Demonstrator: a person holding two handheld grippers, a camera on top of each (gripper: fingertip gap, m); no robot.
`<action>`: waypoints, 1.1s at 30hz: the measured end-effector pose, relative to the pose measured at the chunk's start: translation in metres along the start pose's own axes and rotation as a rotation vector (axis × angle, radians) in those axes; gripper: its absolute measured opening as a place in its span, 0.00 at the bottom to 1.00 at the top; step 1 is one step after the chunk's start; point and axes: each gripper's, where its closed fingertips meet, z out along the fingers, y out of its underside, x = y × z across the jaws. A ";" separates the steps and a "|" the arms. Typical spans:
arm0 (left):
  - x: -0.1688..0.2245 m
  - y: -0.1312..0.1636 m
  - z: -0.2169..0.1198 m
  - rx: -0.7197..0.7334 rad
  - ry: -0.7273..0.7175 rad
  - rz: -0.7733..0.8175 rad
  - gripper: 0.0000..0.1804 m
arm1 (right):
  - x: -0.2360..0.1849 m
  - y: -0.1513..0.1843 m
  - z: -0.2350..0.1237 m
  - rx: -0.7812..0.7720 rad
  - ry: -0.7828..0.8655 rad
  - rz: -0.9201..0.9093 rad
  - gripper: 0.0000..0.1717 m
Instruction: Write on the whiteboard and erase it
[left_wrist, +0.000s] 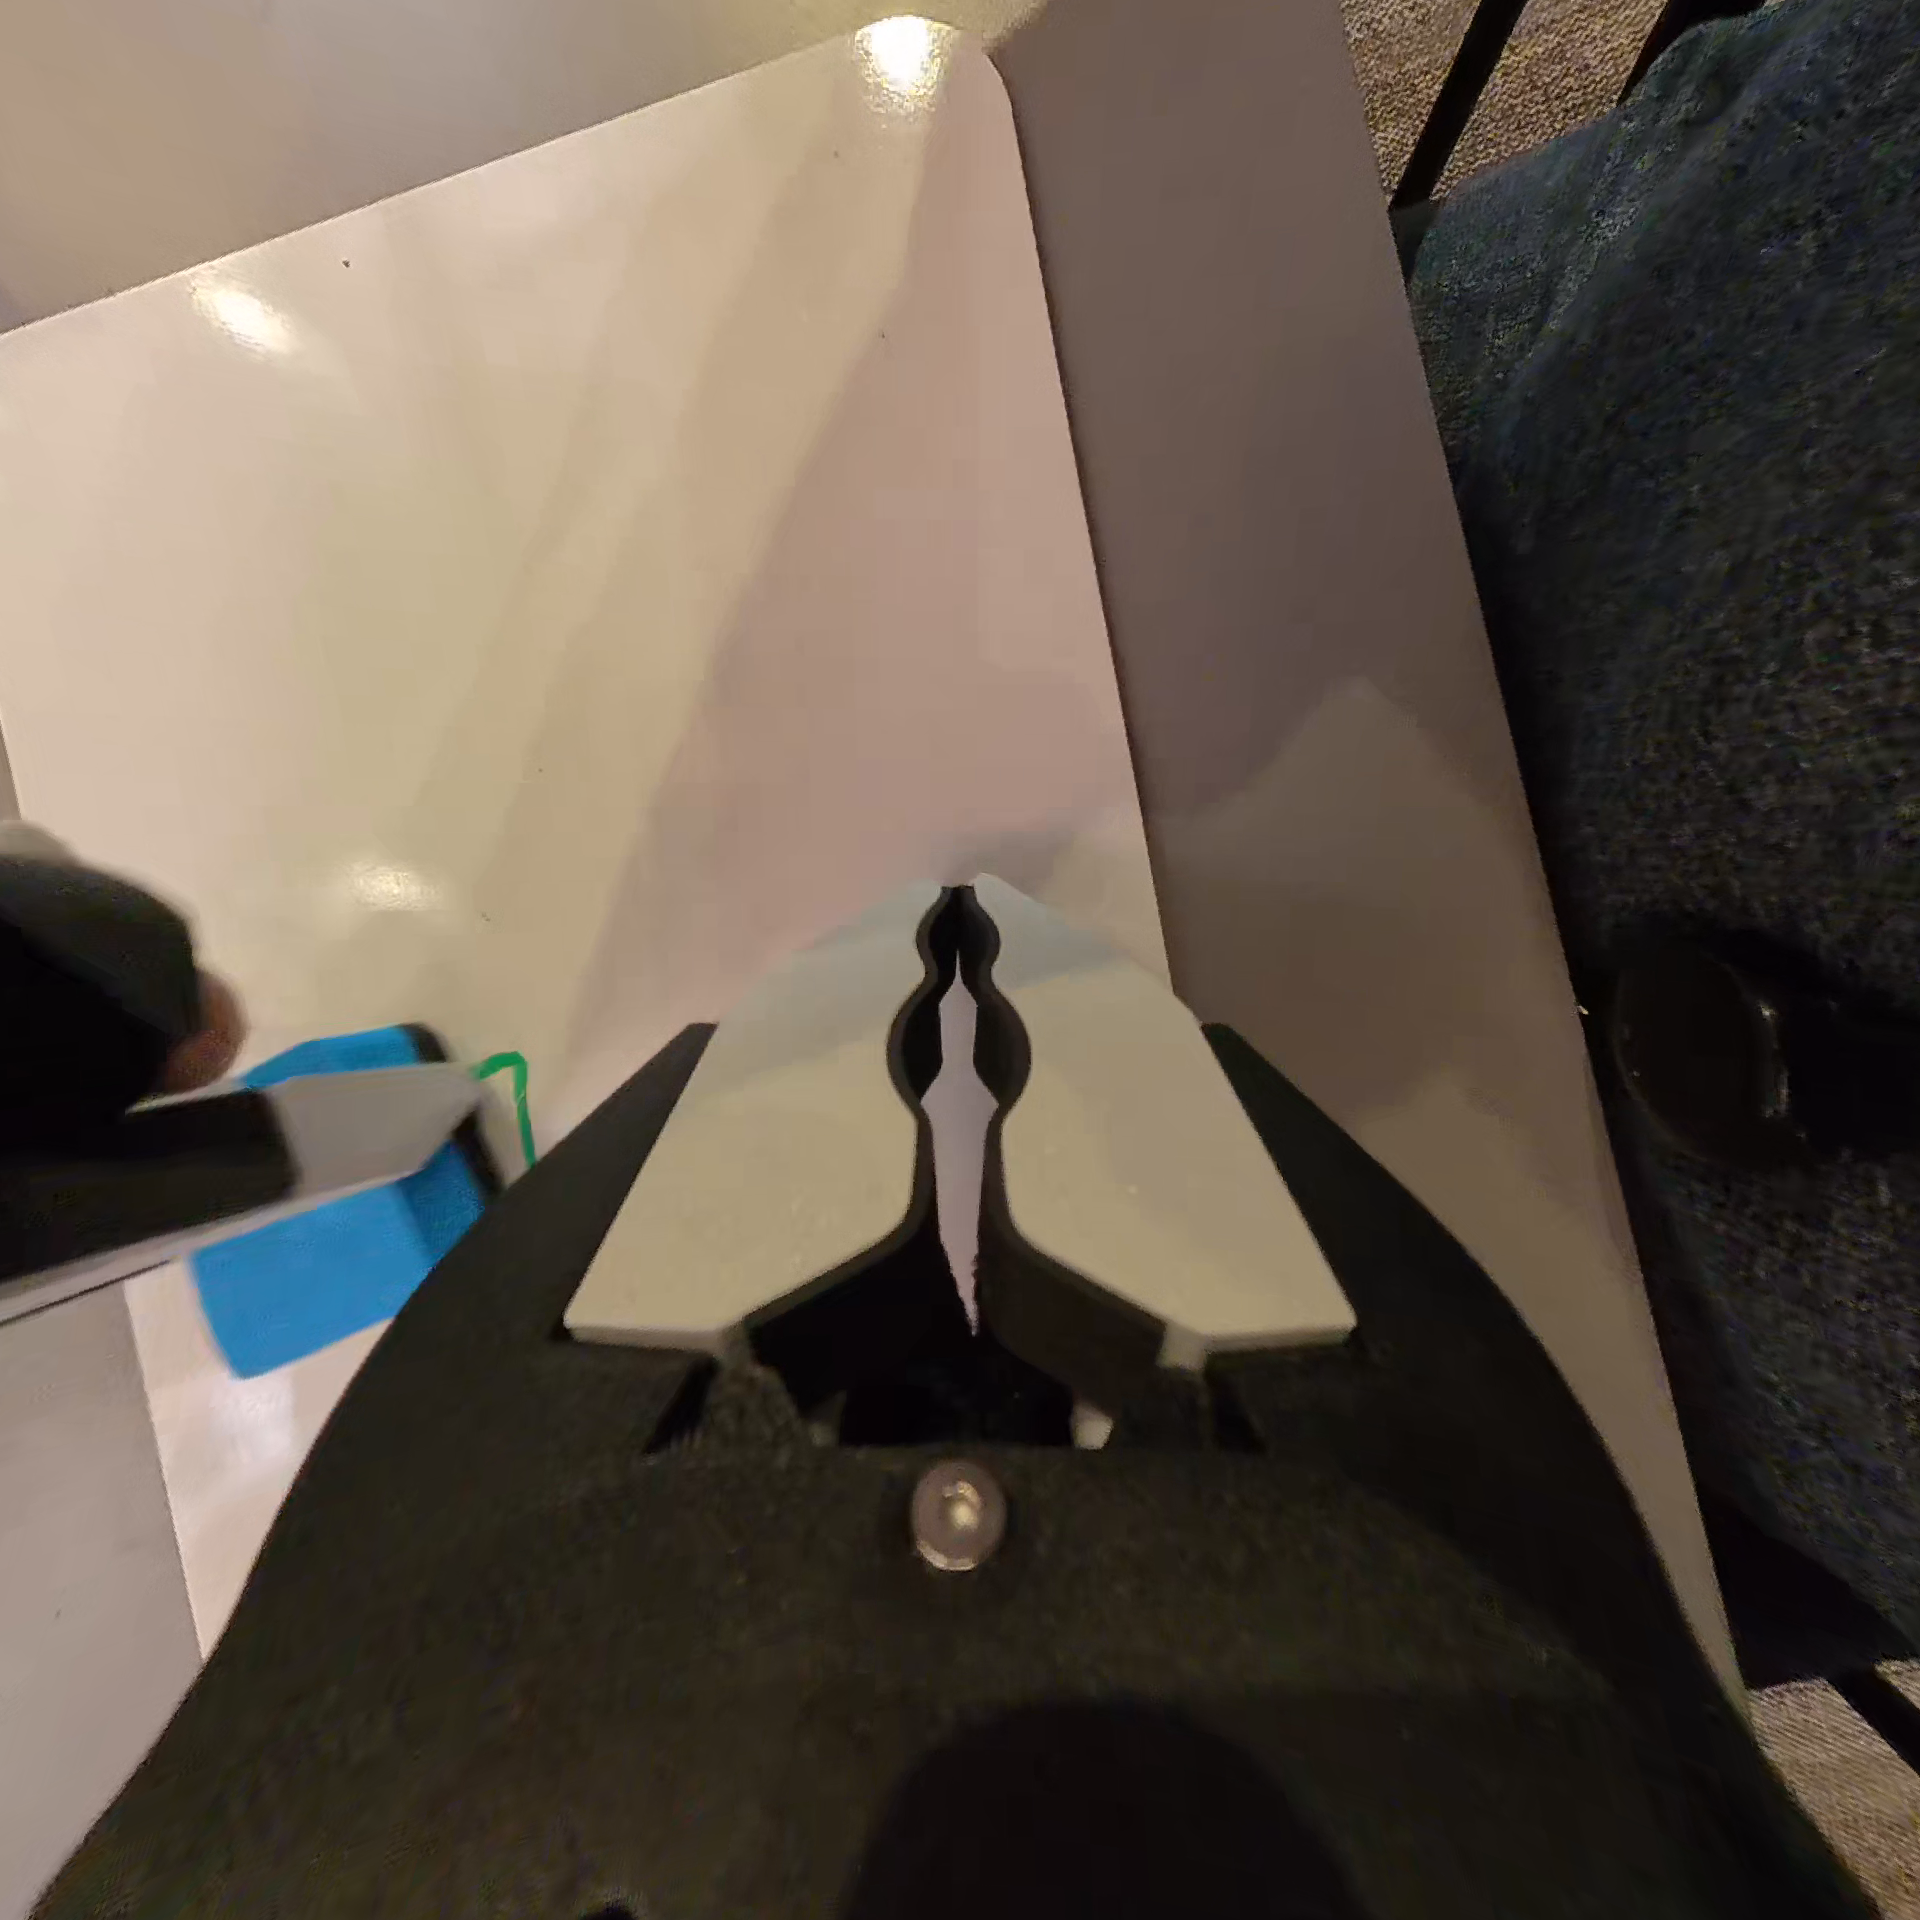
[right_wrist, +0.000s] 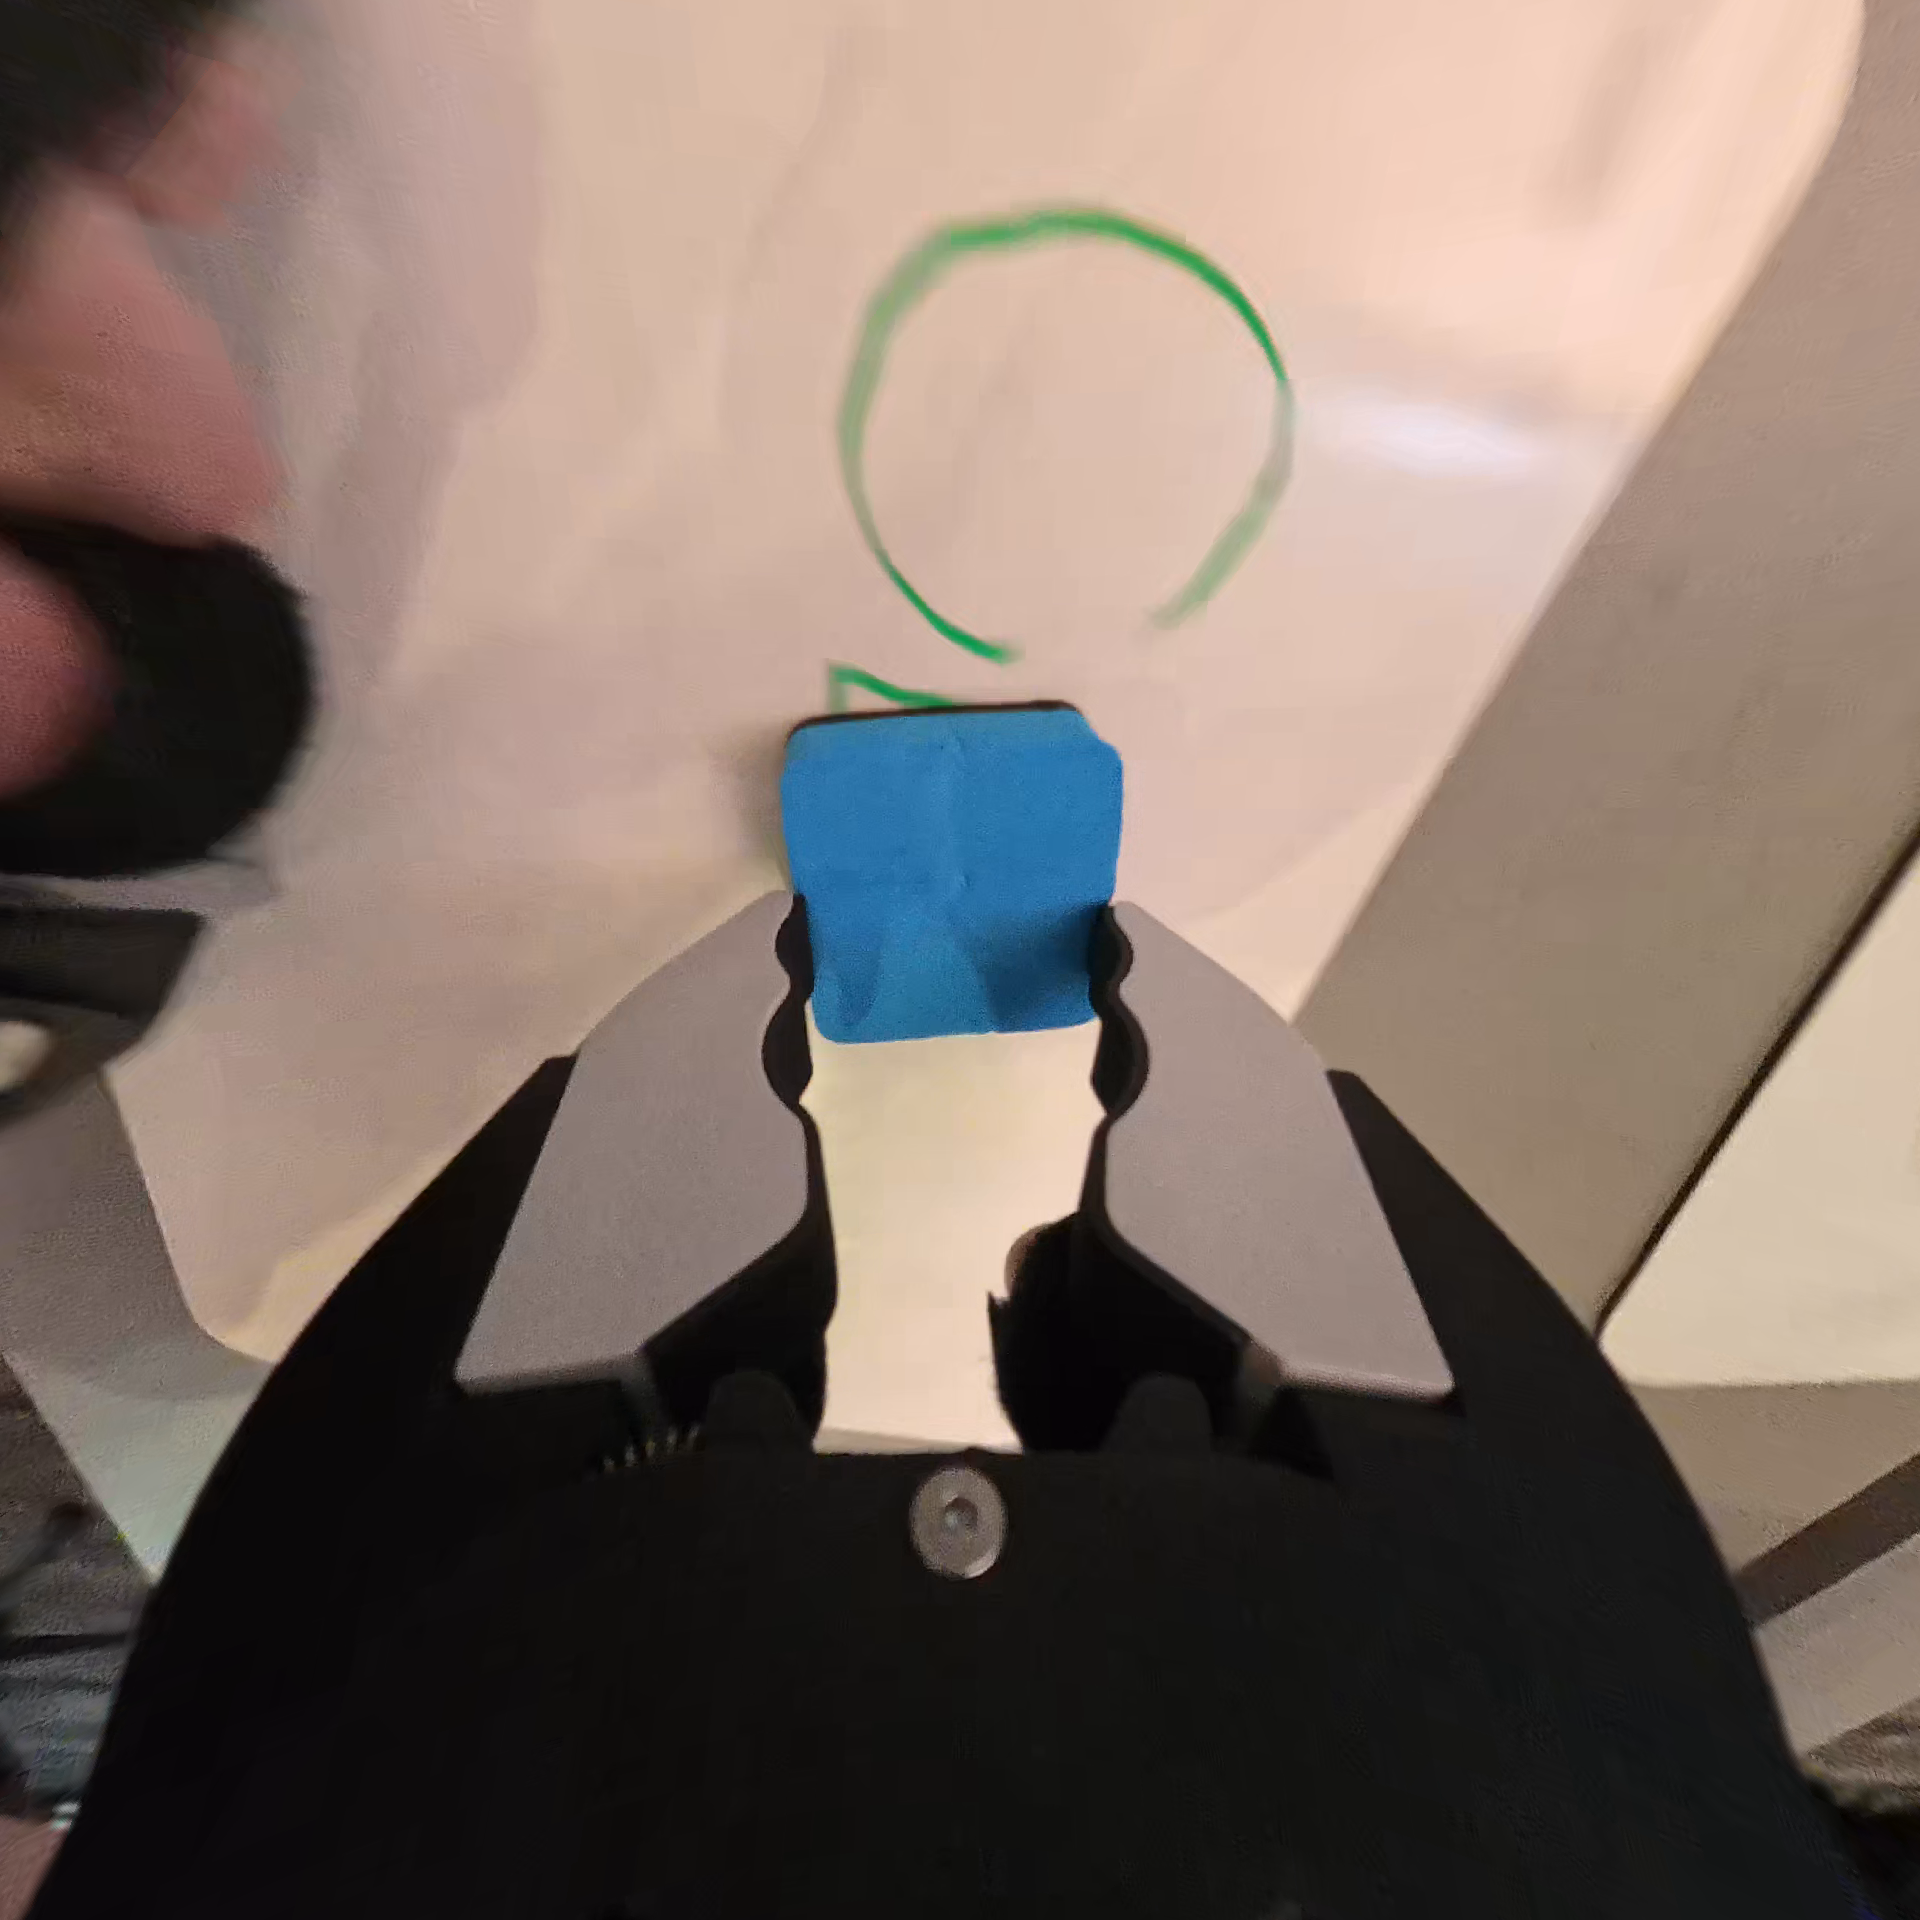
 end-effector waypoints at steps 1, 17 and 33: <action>0.000 0.000 0.000 -0.001 0.002 0.001 0.01 | 0.011 0.005 0.000 -0.007 0.010 0.053 0.31; -0.002 0.001 -0.001 -0.018 -0.030 0.006 0.01 | -0.012 0.008 0.000 -0.033 0.033 0.029 0.31; -0.003 0.001 -0.001 -0.015 -0.036 0.004 0.01 | 0.007 0.012 0.000 -0.034 0.063 0.088 0.31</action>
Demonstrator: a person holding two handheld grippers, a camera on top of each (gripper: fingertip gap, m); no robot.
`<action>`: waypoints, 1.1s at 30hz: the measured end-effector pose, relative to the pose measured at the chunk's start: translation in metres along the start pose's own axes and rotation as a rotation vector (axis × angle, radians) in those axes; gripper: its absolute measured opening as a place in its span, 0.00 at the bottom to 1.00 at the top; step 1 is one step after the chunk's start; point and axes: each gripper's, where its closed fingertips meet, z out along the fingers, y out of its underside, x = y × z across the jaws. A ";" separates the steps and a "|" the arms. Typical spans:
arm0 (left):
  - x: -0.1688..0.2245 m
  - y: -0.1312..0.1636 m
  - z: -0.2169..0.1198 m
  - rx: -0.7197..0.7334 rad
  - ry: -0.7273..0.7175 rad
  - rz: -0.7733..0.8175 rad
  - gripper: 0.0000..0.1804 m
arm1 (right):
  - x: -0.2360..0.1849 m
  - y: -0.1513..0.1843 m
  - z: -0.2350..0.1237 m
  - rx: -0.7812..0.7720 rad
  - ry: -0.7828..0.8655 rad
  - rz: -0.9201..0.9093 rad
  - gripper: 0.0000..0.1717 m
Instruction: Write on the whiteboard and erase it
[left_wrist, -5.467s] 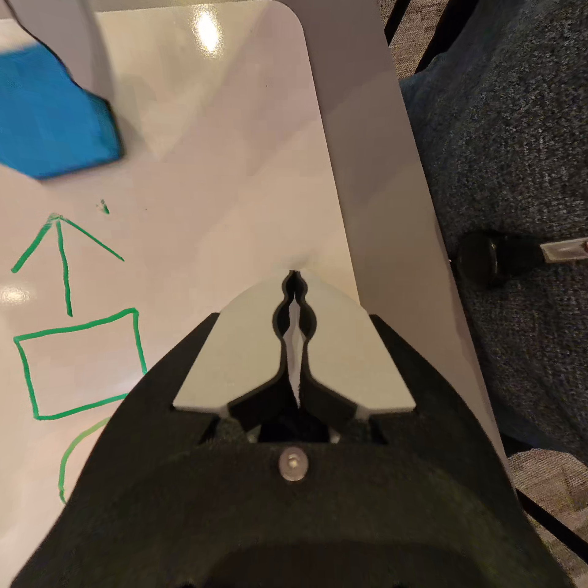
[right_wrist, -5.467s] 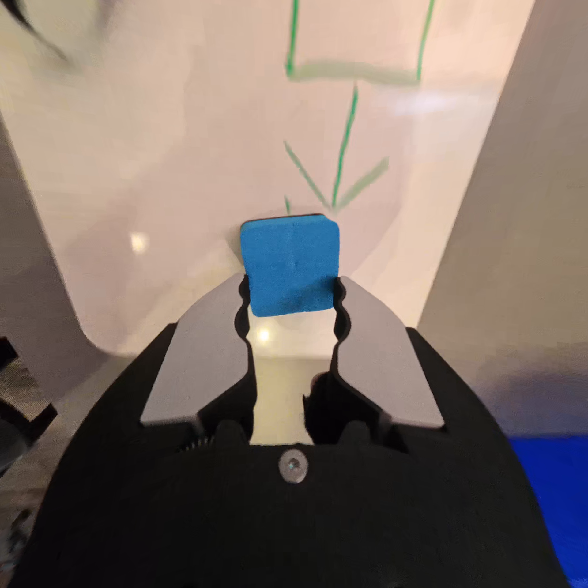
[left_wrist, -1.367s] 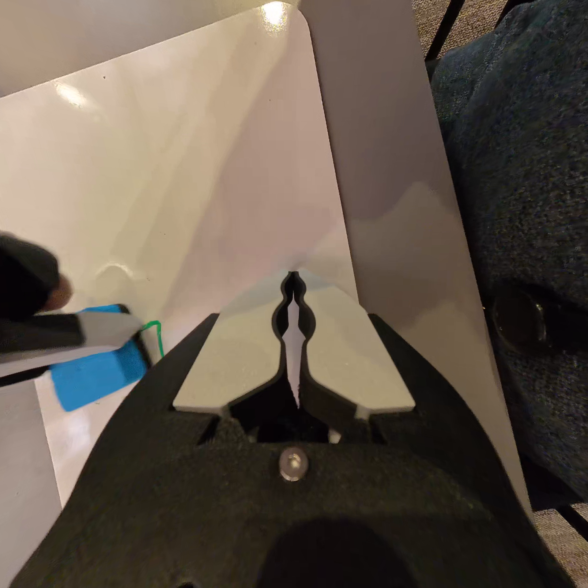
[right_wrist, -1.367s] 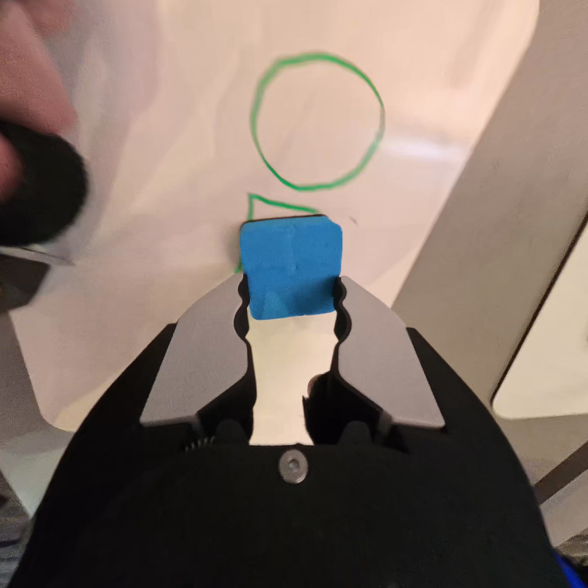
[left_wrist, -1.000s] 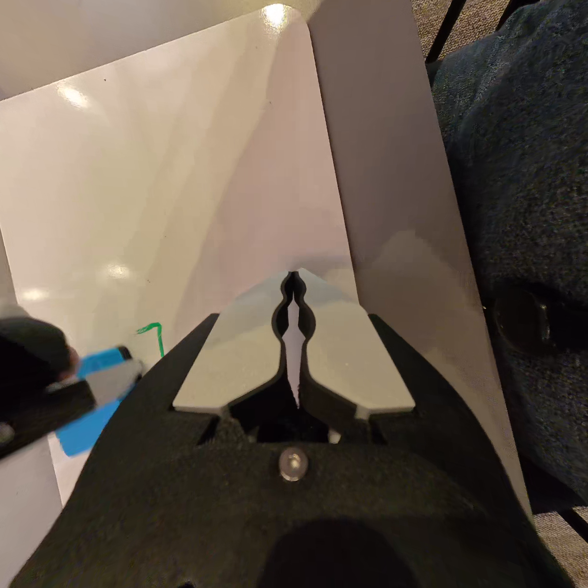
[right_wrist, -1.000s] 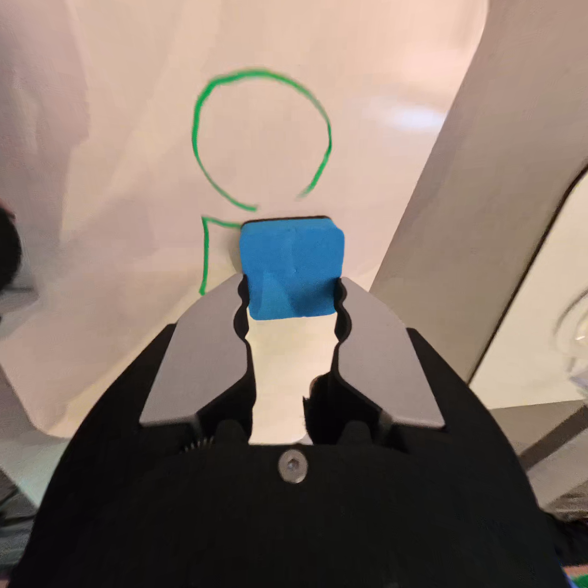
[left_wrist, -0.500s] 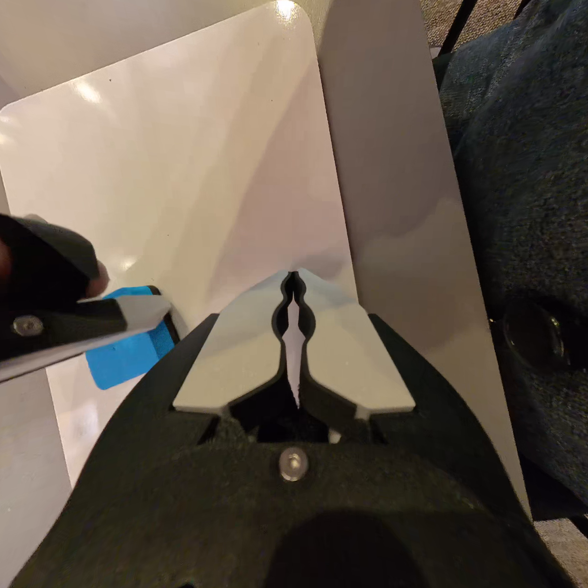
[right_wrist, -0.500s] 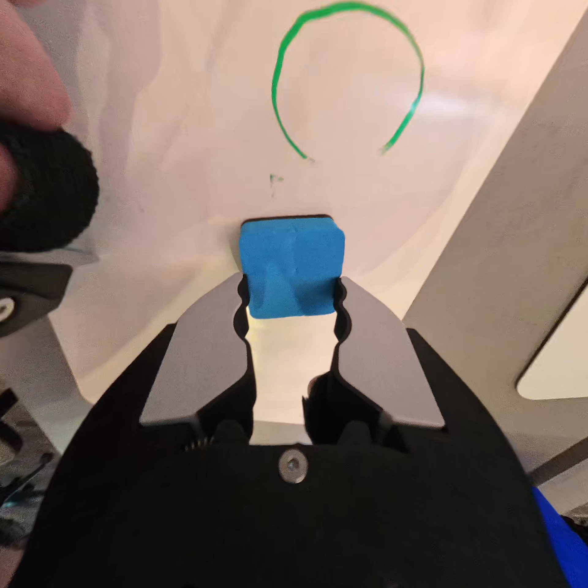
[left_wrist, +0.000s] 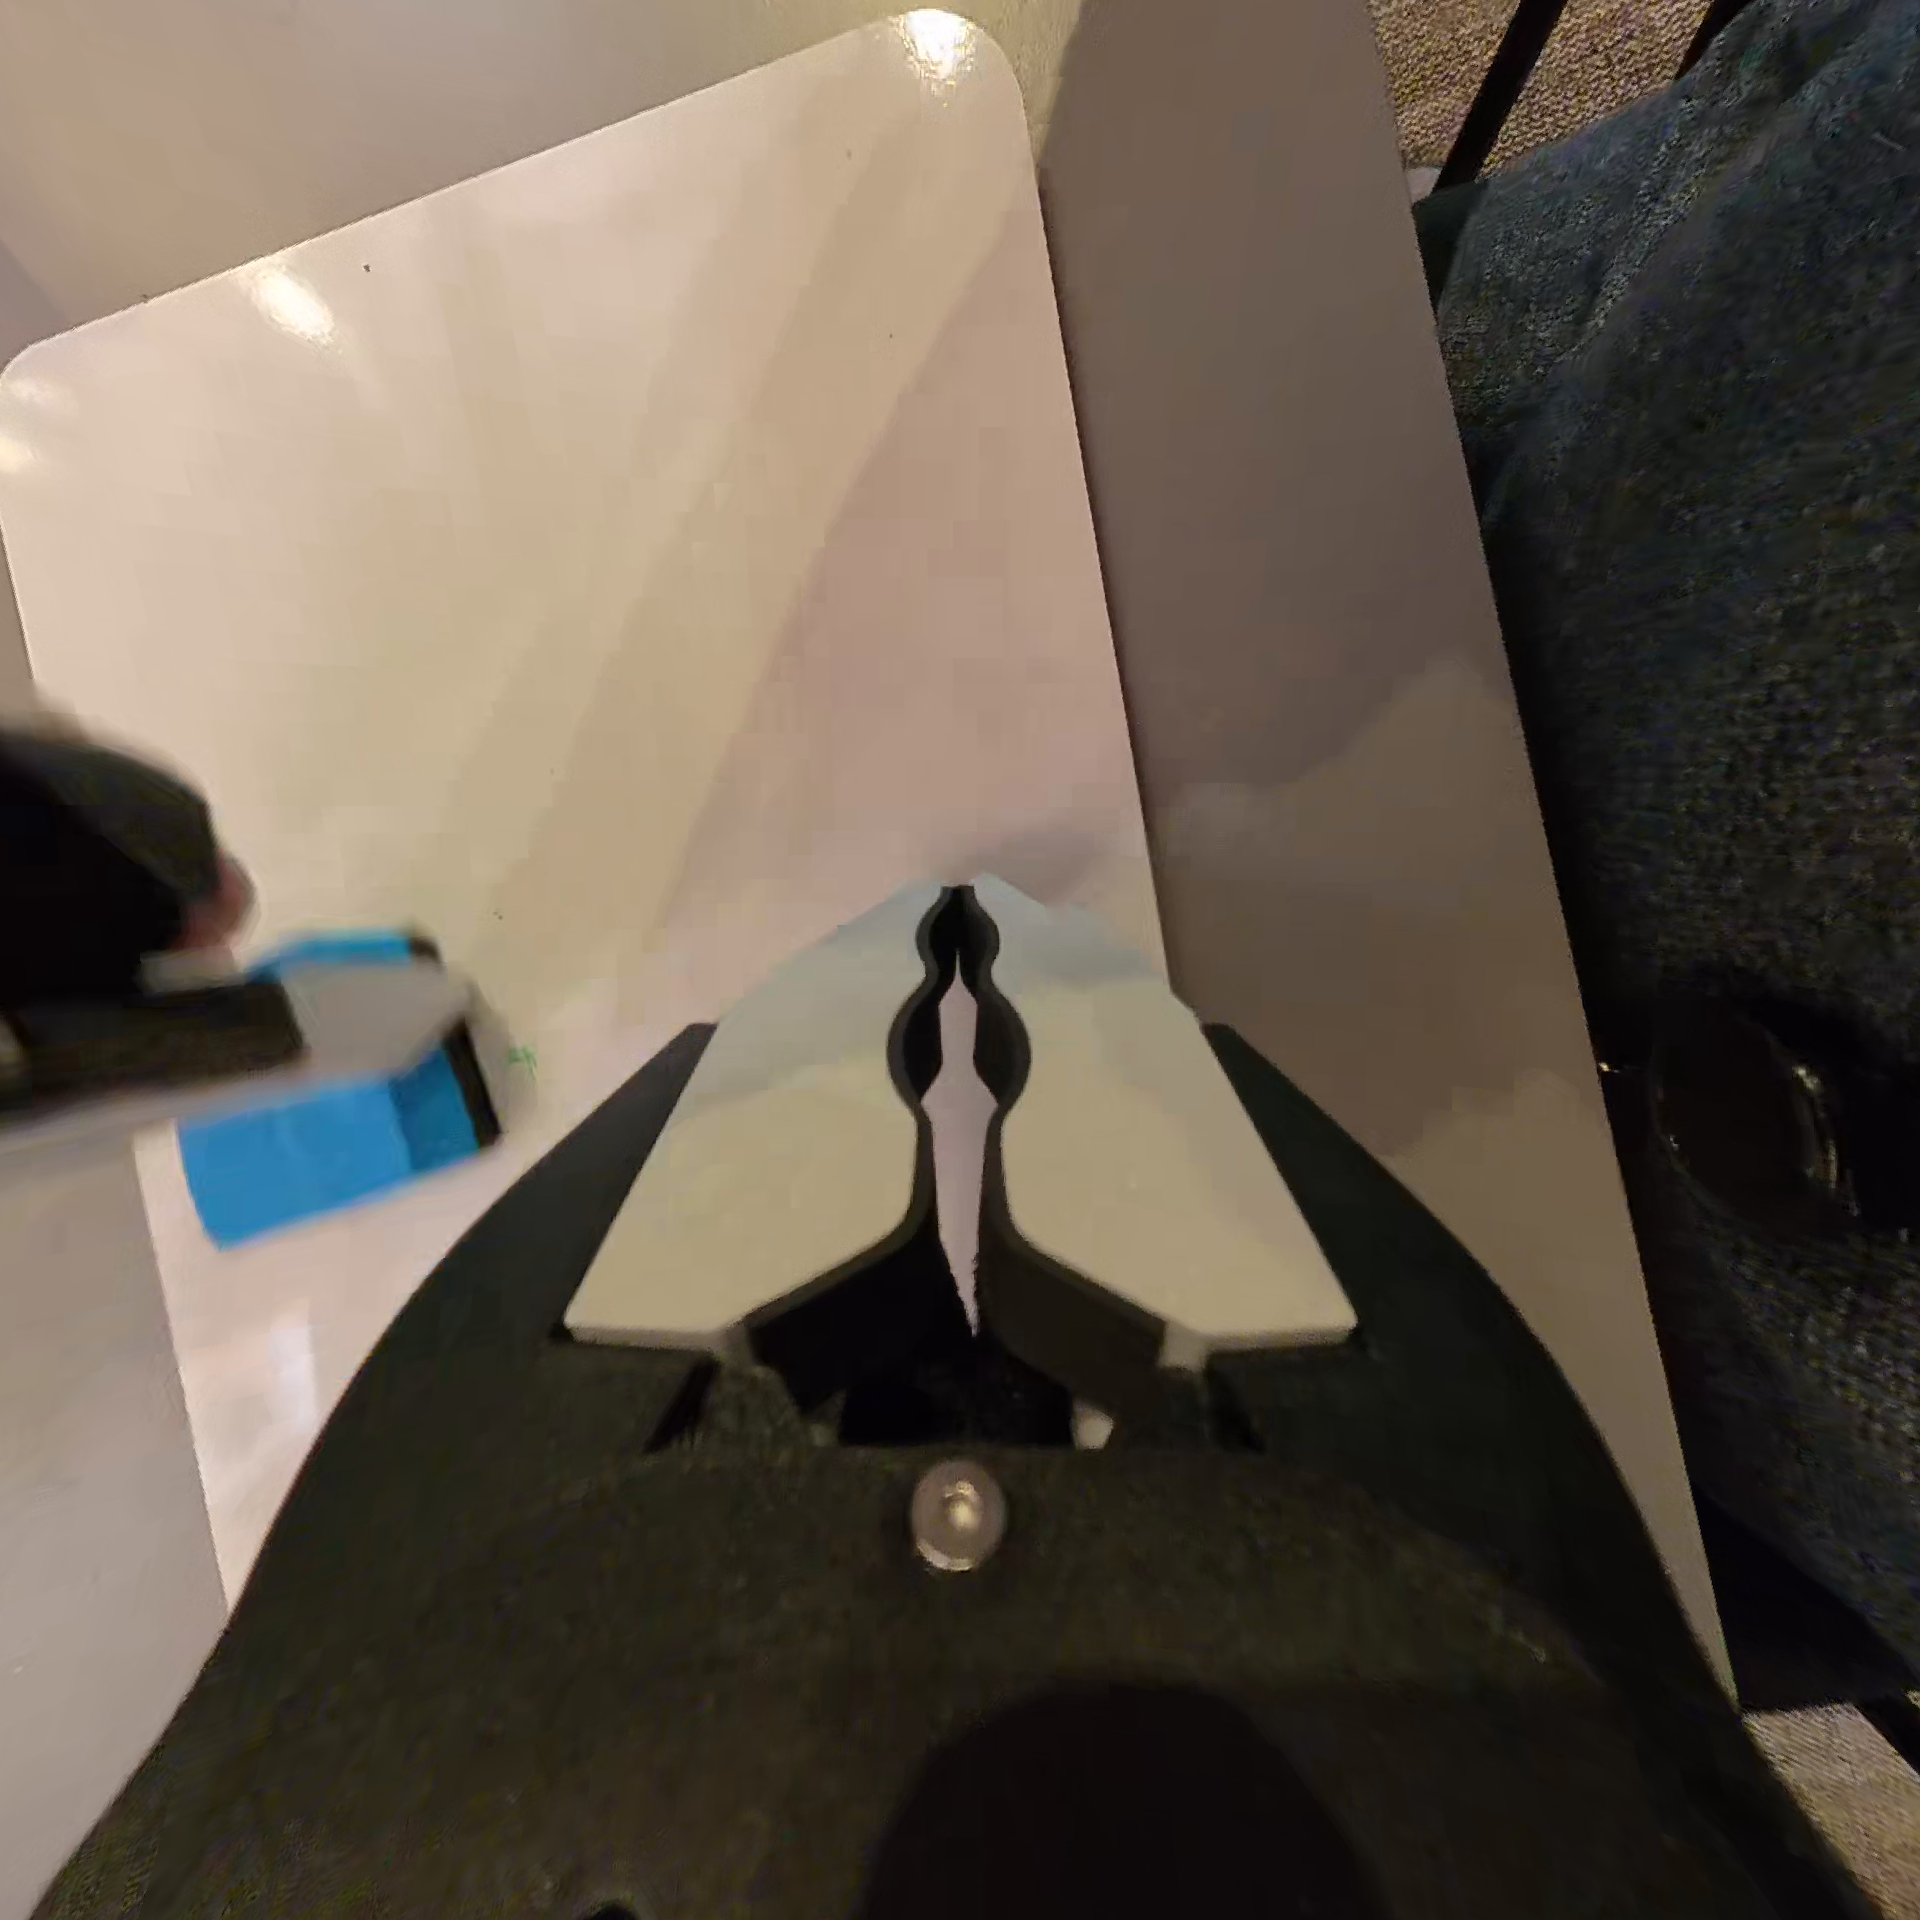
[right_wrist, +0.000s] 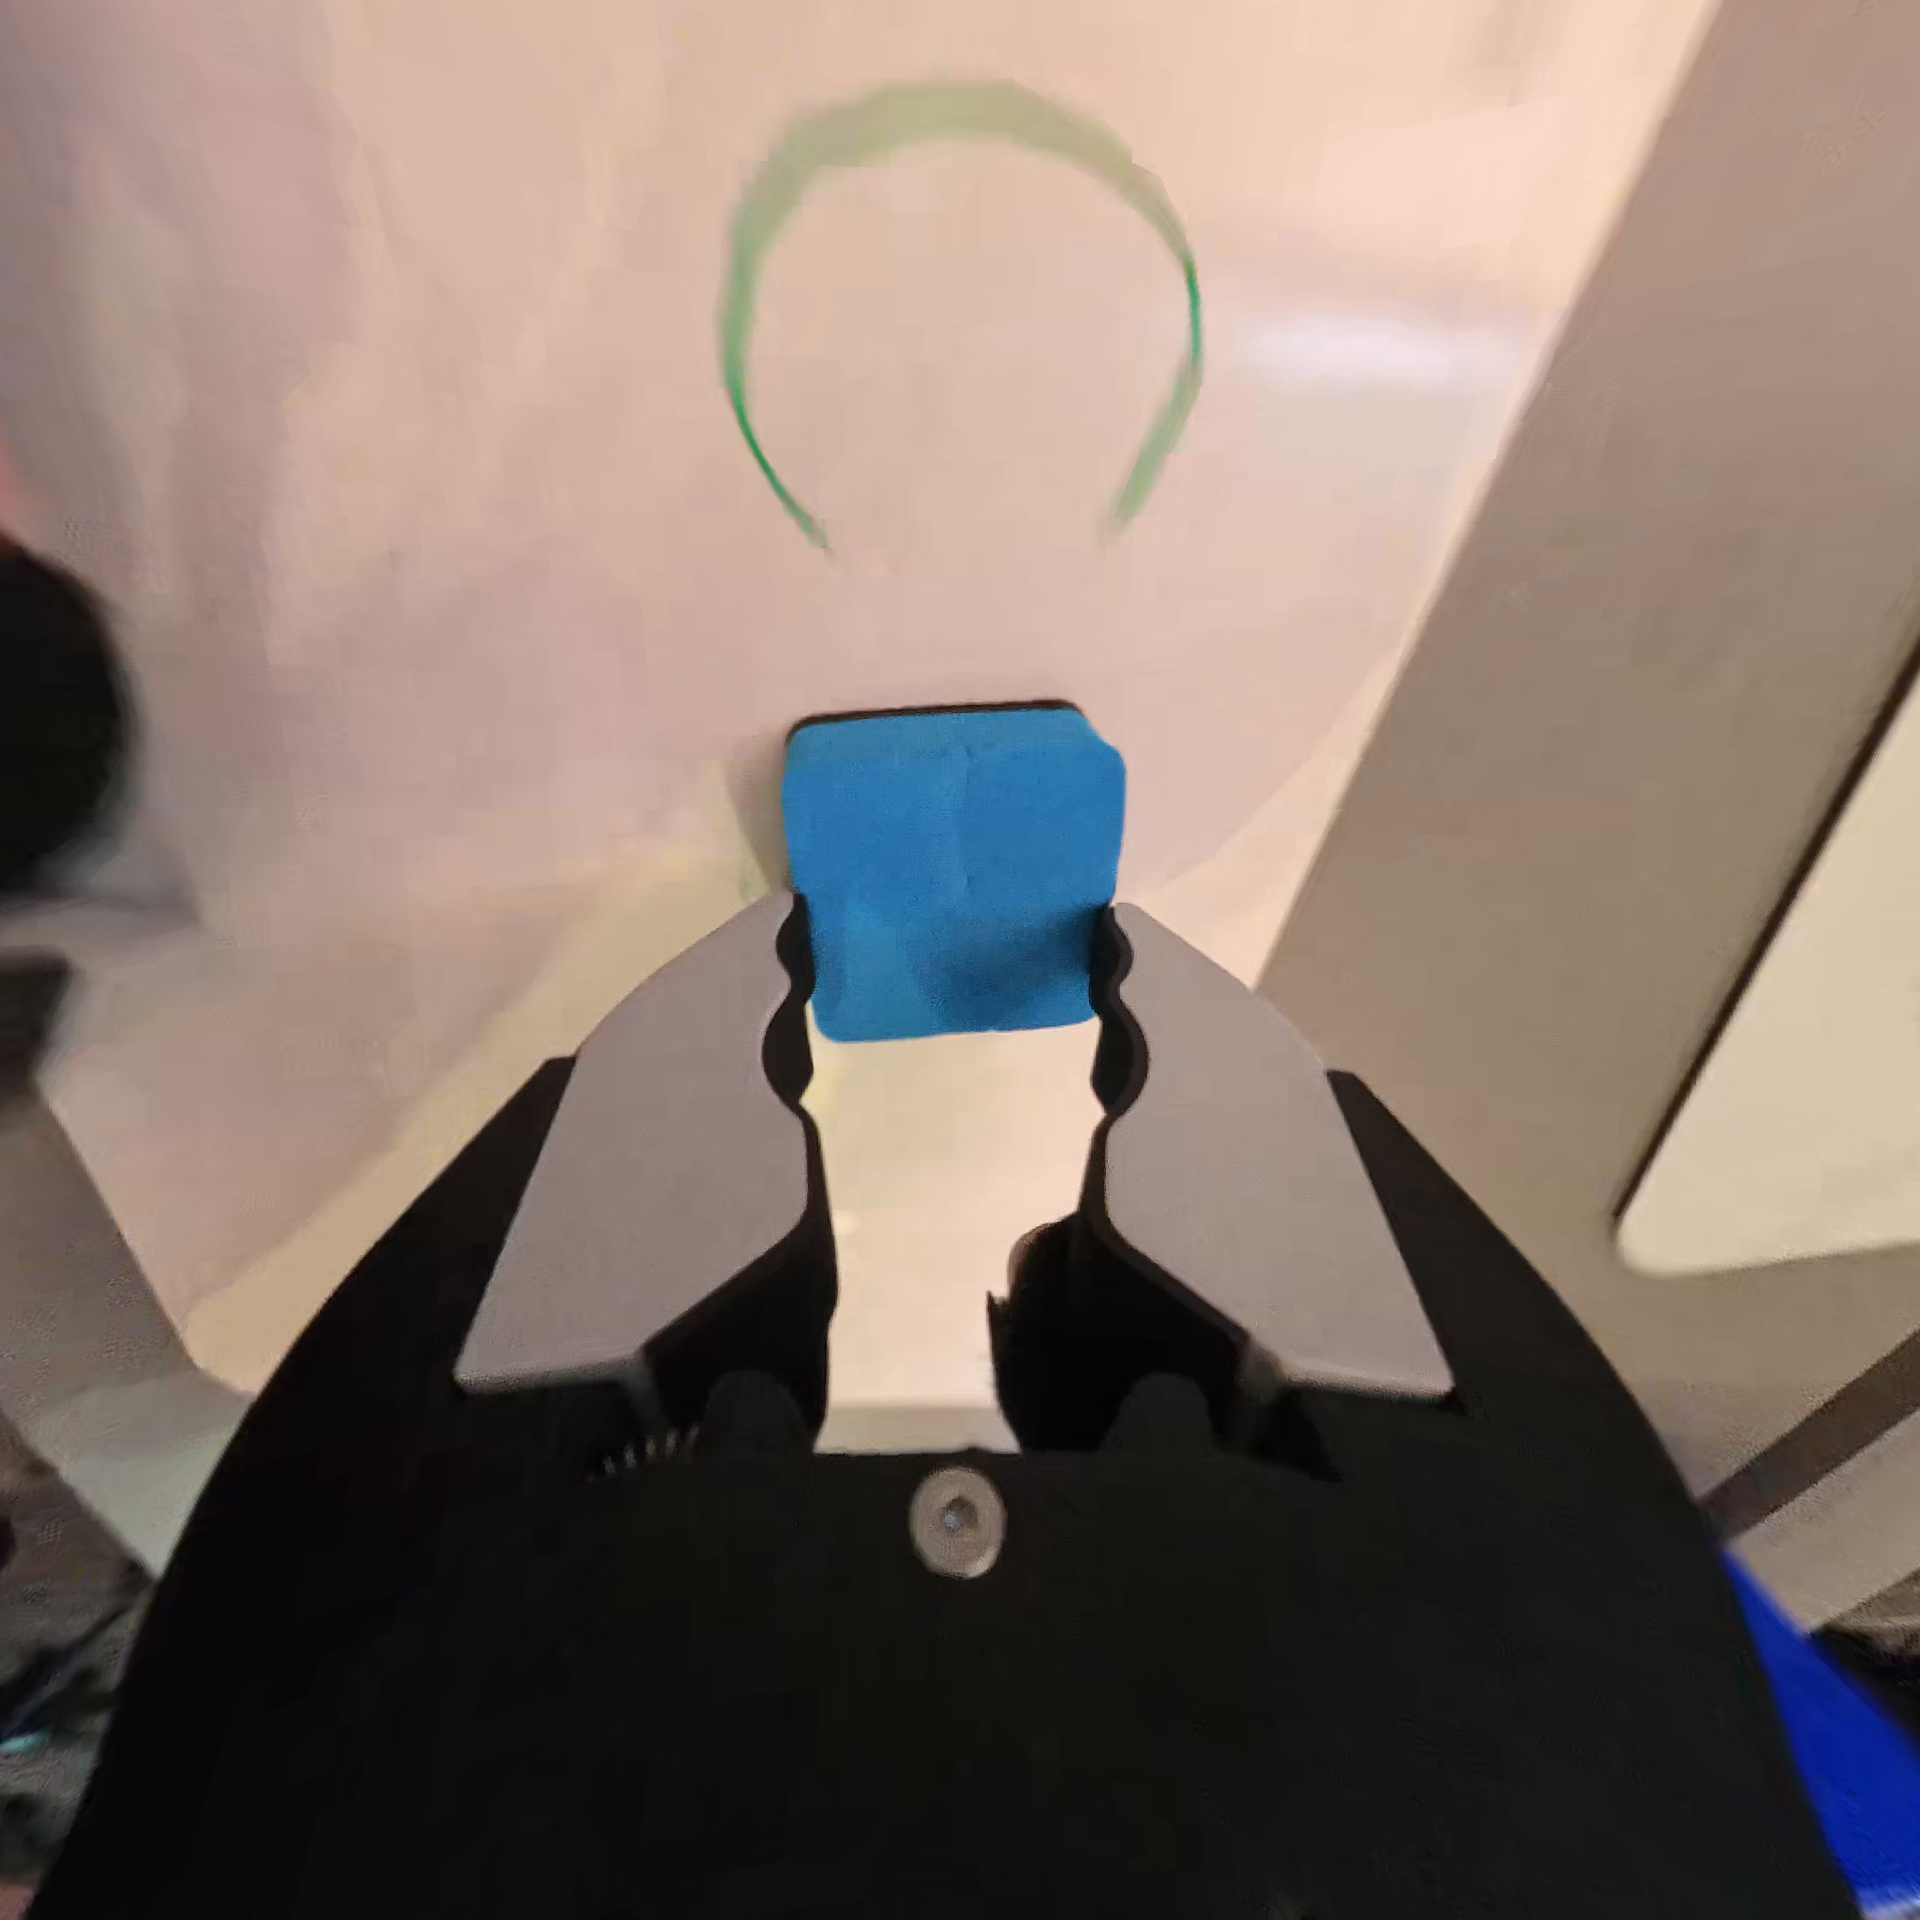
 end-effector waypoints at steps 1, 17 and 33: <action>0.000 0.000 0.000 -0.002 -0.001 0.001 0.01 | -0.002 0.019 -0.001 -0.028 -0.031 0.028 0.31; -0.001 0.000 0.000 0.001 0.005 -0.004 0.01 | -0.017 0.018 -0.002 -0.021 -0.002 -0.056 0.31; -0.002 -0.003 0.002 0.004 -0.005 -0.004 0.01 | -0.006 -0.038 0.000 0.094 -0.024 -0.099 0.31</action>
